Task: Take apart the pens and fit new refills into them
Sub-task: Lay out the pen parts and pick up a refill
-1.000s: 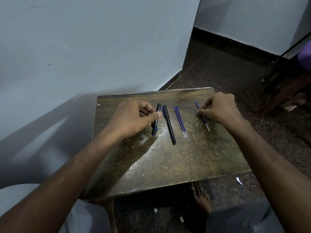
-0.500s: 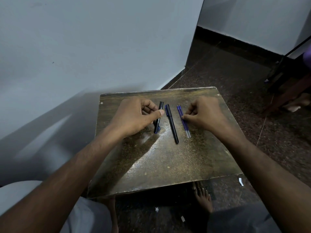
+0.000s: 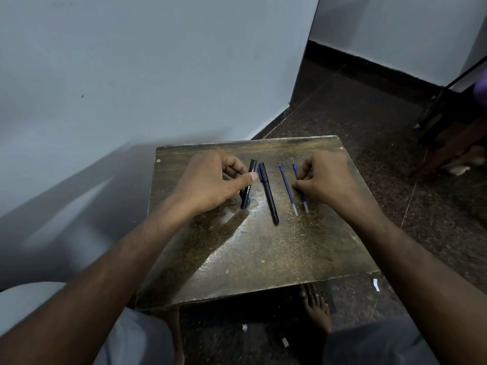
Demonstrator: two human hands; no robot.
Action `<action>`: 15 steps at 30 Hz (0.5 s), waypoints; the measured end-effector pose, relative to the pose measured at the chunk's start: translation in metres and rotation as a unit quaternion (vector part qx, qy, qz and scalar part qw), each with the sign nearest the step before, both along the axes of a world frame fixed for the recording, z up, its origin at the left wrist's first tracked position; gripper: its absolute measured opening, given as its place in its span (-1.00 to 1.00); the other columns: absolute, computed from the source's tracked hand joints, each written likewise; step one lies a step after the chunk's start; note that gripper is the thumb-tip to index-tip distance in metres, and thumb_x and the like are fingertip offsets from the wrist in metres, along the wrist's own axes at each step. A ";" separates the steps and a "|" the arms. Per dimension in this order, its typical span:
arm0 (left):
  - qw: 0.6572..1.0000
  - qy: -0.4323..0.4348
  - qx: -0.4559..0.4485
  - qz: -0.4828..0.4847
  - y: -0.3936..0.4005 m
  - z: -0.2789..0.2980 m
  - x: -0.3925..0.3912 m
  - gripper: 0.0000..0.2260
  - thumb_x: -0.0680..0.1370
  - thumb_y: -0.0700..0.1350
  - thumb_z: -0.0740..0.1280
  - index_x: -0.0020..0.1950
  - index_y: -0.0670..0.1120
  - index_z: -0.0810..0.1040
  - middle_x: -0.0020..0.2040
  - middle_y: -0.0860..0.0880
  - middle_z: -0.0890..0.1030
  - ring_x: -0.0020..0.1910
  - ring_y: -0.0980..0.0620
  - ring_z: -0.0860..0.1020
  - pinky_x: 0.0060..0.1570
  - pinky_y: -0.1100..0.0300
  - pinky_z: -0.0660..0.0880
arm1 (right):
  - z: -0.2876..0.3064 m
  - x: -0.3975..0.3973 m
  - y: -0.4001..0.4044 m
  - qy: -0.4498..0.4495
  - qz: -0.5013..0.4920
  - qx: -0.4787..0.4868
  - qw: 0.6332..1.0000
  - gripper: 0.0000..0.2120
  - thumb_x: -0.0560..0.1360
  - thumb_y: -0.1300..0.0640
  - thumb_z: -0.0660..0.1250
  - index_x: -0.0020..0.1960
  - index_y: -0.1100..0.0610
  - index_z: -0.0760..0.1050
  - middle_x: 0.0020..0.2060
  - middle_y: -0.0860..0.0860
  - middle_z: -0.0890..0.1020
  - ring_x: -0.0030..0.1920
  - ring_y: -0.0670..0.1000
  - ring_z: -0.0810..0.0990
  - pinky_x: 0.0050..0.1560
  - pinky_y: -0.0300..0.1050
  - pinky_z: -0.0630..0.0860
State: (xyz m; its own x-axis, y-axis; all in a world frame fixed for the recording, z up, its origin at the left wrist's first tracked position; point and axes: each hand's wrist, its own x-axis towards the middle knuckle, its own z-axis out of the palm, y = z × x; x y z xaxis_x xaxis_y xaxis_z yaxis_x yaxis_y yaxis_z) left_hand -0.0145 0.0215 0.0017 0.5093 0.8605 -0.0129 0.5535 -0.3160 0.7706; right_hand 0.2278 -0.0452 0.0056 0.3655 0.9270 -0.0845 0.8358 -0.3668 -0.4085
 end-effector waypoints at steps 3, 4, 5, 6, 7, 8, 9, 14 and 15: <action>1.000 -0.003 -0.003 0.002 -0.001 0.000 0.000 -0.83 0.56 0.17 0.54 -0.03 0.09 0.74 -0.24 0.16 0.74 -0.35 0.40 0.64 -0.35 0.54 0.47 | -0.001 -0.005 0.002 -0.012 -0.014 -0.004 1.000 -0.92 0.47 0.30 0.56 -0.20 0.26 0.74 -0.23 0.18 0.78 -0.14 0.10 0.78 -0.08 -0.02 0.73; 1.000 -0.006 -0.003 0.002 -0.002 0.001 0.000 -0.83 0.56 0.17 0.54 -0.03 0.09 0.74 -0.24 0.16 0.74 -0.35 0.39 0.64 -0.36 0.54 0.47 | -0.001 -0.006 0.002 -0.012 -0.021 -0.004 1.000 -0.93 0.46 0.29 0.56 -0.20 0.26 0.75 -0.23 0.18 0.78 -0.14 0.11 0.79 -0.10 0.01 0.75; 1.000 -0.007 -0.002 0.002 -0.002 0.001 0.001 -0.83 0.55 0.17 0.54 -0.04 0.09 0.74 -0.24 0.16 0.74 -0.35 0.39 0.65 -0.36 0.54 0.47 | -0.001 -0.008 0.003 -0.009 -0.028 -0.006 1.000 -0.93 0.46 0.28 0.58 -0.19 0.27 0.75 -0.22 0.19 0.78 -0.13 0.13 0.80 -0.11 0.03 0.76; 1.000 -0.006 -0.001 0.001 -0.002 0.002 0.001 -0.82 0.55 0.17 0.54 -0.03 0.08 0.74 -0.24 0.16 0.74 -0.34 0.38 0.66 -0.35 0.54 0.48 | 0.000 -0.010 0.003 -0.004 -0.034 -0.009 0.999 -0.91 0.45 0.27 0.59 -0.16 0.30 0.75 -0.21 0.20 0.78 -0.11 0.15 0.80 -0.10 0.06 0.76; 1.000 -0.003 0.000 0.000 -0.003 0.002 0.001 -0.81 0.55 0.18 0.53 -0.03 0.08 0.75 -0.24 0.17 0.75 -0.33 0.37 0.67 -0.34 0.54 0.48 | 0.000 -0.011 0.004 -0.001 -0.039 -0.014 0.999 -0.87 0.44 0.25 0.60 -0.13 0.33 0.74 -0.19 0.22 0.79 -0.10 0.17 0.81 -0.08 0.10 0.77; 1.000 -0.001 0.001 -0.001 -0.003 0.002 0.001 -0.80 0.55 0.19 0.53 -0.03 0.08 0.75 -0.24 0.17 0.75 -0.31 0.36 0.68 -0.33 0.54 0.49 | 0.001 -0.012 0.005 0.001 -0.043 -0.018 0.999 -0.84 0.44 0.24 0.61 -0.11 0.35 0.74 -0.17 0.24 0.79 -0.10 0.18 0.81 -0.07 0.14 0.76; 1.000 0.000 0.001 -0.001 -0.004 0.003 0.001 -0.80 0.55 0.19 0.53 -0.03 0.08 0.75 -0.24 0.17 0.75 -0.30 0.35 0.69 -0.31 0.52 0.51 | 0.001 -0.013 0.005 0.003 -0.046 -0.020 0.999 -0.82 0.43 0.24 0.62 -0.10 0.37 0.73 -0.16 0.25 0.79 -0.13 0.16 0.80 -0.07 0.15 0.75; 1.000 0.000 0.001 0.002 -0.005 0.003 0.001 -0.79 0.55 0.20 0.54 -0.03 0.08 0.75 -0.21 0.15 0.76 -0.24 0.26 0.73 -0.18 0.35 0.63 | 0.004 -0.015 0.005 -0.003 -0.047 -0.036 0.998 -0.81 0.40 0.23 0.63 -0.10 0.32 0.70 -0.14 0.21 0.76 -0.06 0.16 0.79 -0.07 0.14 0.76; 1.000 0.000 0.001 0.003 -0.005 0.004 0.001 -0.79 0.54 0.20 0.54 -0.03 0.08 0.75 -0.20 0.15 0.77 -0.24 0.26 0.74 -0.17 0.34 0.64 | 0.005 -0.016 0.005 -0.008 -0.043 -0.042 0.998 -0.80 0.39 0.22 0.64 -0.12 0.31 0.68 -0.15 0.19 0.75 -0.08 0.16 0.78 -0.08 0.13 0.75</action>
State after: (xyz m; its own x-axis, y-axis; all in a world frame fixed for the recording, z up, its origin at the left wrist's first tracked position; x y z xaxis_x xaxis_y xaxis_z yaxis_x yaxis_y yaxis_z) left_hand -0.0130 0.0164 0.0058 0.5045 0.8633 -0.0107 0.5547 -0.3146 0.7703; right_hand 0.2116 -0.0399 0.0104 0.4457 0.8820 -0.1531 0.8061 -0.4698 -0.3599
